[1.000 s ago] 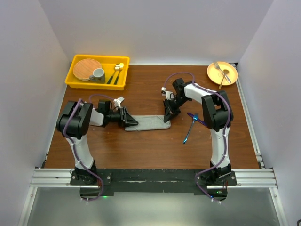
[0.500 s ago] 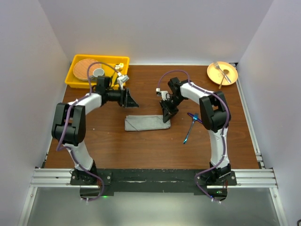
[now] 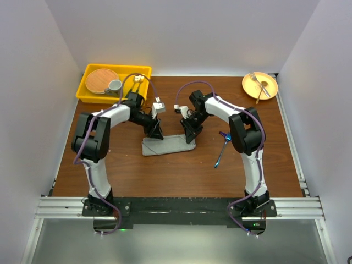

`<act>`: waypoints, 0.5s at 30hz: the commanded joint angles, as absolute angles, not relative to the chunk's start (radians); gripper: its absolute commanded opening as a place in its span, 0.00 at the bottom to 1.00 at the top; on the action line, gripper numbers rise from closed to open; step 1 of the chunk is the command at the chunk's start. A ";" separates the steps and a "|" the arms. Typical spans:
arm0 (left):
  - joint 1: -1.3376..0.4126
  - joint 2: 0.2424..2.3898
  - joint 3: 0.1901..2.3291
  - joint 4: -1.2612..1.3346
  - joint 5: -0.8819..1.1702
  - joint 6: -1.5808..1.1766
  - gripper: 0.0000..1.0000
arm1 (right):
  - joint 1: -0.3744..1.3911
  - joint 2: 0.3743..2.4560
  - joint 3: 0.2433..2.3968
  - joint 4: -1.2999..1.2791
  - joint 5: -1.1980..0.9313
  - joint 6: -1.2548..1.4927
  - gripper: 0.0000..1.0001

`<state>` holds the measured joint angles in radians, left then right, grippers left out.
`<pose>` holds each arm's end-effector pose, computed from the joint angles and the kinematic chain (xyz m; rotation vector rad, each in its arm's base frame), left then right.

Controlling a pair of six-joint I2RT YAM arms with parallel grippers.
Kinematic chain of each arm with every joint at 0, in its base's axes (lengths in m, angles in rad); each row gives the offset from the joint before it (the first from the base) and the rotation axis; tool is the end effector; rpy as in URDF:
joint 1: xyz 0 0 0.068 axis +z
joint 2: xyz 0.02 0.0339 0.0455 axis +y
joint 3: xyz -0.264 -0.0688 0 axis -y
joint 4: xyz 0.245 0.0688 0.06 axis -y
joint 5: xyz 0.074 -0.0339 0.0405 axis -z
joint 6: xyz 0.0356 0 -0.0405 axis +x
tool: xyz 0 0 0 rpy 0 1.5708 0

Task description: Fold the napkin into a case and place the utensils inside

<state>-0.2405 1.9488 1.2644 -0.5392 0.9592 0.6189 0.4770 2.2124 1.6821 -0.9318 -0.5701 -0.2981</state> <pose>0.3595 -0.1182 0.1617 1.1971 2.0877 -1.1452 0.3740 0.2149 0.1495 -1.1623 2.7226 0.8783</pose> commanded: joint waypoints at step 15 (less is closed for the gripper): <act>-0.311 2.019 1.309 -0.607 0.879 0.833 0.27 | 0.482 2.183 1.661 -0.868 -0.578 -0.411 0.24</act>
